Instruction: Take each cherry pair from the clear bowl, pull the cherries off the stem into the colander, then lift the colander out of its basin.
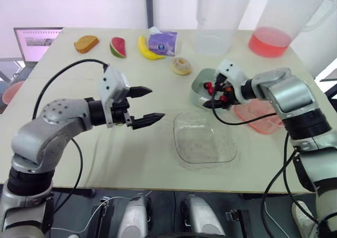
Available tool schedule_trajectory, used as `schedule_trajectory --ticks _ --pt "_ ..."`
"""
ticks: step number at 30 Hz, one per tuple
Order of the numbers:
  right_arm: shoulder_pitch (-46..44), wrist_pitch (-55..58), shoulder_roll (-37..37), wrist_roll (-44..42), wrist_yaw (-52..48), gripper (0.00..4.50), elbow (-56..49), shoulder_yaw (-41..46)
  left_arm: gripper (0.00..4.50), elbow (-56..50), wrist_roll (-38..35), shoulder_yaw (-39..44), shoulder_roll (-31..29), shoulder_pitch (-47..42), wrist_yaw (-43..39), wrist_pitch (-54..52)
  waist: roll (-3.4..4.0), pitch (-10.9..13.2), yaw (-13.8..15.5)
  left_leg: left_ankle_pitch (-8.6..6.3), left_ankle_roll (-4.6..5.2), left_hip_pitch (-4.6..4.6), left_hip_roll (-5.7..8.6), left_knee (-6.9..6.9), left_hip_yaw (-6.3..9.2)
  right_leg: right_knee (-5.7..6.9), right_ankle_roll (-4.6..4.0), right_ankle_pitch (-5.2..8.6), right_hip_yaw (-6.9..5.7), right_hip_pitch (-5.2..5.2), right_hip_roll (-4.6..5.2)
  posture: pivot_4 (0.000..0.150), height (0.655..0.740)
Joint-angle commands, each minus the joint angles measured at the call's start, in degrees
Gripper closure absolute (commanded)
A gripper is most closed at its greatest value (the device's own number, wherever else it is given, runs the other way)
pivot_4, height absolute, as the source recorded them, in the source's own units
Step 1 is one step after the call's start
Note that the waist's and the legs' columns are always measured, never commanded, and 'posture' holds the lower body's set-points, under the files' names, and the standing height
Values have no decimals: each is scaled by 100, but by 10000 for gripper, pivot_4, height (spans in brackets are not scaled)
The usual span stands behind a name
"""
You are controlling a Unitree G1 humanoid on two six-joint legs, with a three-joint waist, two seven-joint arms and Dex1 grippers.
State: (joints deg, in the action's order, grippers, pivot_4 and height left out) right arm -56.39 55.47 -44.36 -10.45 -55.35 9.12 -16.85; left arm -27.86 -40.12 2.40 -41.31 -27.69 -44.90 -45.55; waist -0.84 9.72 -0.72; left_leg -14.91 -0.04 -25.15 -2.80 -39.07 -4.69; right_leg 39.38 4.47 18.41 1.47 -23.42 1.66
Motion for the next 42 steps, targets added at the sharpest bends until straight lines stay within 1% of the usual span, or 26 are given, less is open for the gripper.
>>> schedule_trajectory --ticks 1,3,6,8,10,13,15,17,20,23,27,30,34,42 --pt "-247 230 -217 -268 76 306 -630 747 0 -34 80 -9 17 -62 -35 183 0 0 6 0 0 0 0 0 0 0 0 0 0 0 0 1500 7400" --pt "-144 534 -268 -527 139 306 -1037 1183 0 -13 96 -22 -9 -64 -95 200 0 0 8 0 0 0 0 1 1 -1 0 0 -1 1 0 1500 7400" --pt "476 825 -466 -1056 107 306 -2101 2020 0 17 117 20 -137 -40 -259 266 -1 0 22 0 0 -1 -1 3 4 -3 0 0 -2 3 1 1500 7400" --pt "1148 998 -423 -1422 220 306 -2869 2889 0 130 151 154 -315 26 -462 394 -1 -1 15 0 0 -1 -1 5 9 -8 0 0 -5 7 2 1500 7400" --pt "1694 1078 -388 -1693 321 306 -3352 3520 0 224 158 229 -476 86 -628 451 -1 -1 10 0 0 -1 -1 5 8 -7 0 0 -5 8 2 1500 7400" --pt "3141 1182 -423 -2169 62 306 -4164 4609 0 337 84 534 -783 376 -950 553 -2 -2 14 1 -1 1 -2 7 8 -7 0 0 -5 9 1 1500 7400" --pt "3866 1028 -468 -2332 -34 306 -4451 4994 0 357 106 649 -929 551 -1078 618 1 -1 10 0 -1 5 -2 12 11 -16 0 1 -7 17 -1 1500 7400" --pt "4328 931 -478 -2503 -58 306 -4613 5238 0 365 104 737 -1032 705 -1194 675 0 -1 -7 1 -3 7 -2 9 10 -12 0 1 -6 18 0 1500 7400" --pt "5421 474 -245 -2507 -128 306 -4858 5772 0 443 244 901 -1212 1109 -1360 860 -1 -1 -5 0 -1 33 -2 14 6 -15 1 1 -3 43 -2 1500 7400" --pt "6121 59 -122 -2325 48 306 -4799 5945 0 501 320 964 -1240 1326 -1391 989 -2 -1 -2 -1 -1 73 -2 27 5 -30 0 3 -3 82 -2 1500 7400" --pt "6448 -222 -89 -2425 205 306 -4654 6068 0 581 366 998 -1223 1426 -1409 1062 -3 -1 -2 -1 -1 79 -1 26 1 -29 0 3 -1 87 0 1500 7400" --pt "6729 -490 -203 -2377 103 306 -4419 6289 0 781 511 1060 -1277 1554 -1470 1238 -2 -1 1 -2 0 79 -1 29 1 -30 0 3 0 85 -1 1500 7400" --pt "6889 -678 -334 -2474 32 306 -4194 6481 0 937 551 1155 -1310 1638 -1549 1366 -3 -1 0 -2 0 79 -1 33 2 -31 0 3 0 84 -2 1500 7400" --pt "6946 -735 -383 -2668 212 306 -4314 6321 0 929 536 1219 -1215 1733 -1516 1425 -3 -1 0 -2 0 80 -2 33 2 -31 0 4 1 86 0 1500 7400"
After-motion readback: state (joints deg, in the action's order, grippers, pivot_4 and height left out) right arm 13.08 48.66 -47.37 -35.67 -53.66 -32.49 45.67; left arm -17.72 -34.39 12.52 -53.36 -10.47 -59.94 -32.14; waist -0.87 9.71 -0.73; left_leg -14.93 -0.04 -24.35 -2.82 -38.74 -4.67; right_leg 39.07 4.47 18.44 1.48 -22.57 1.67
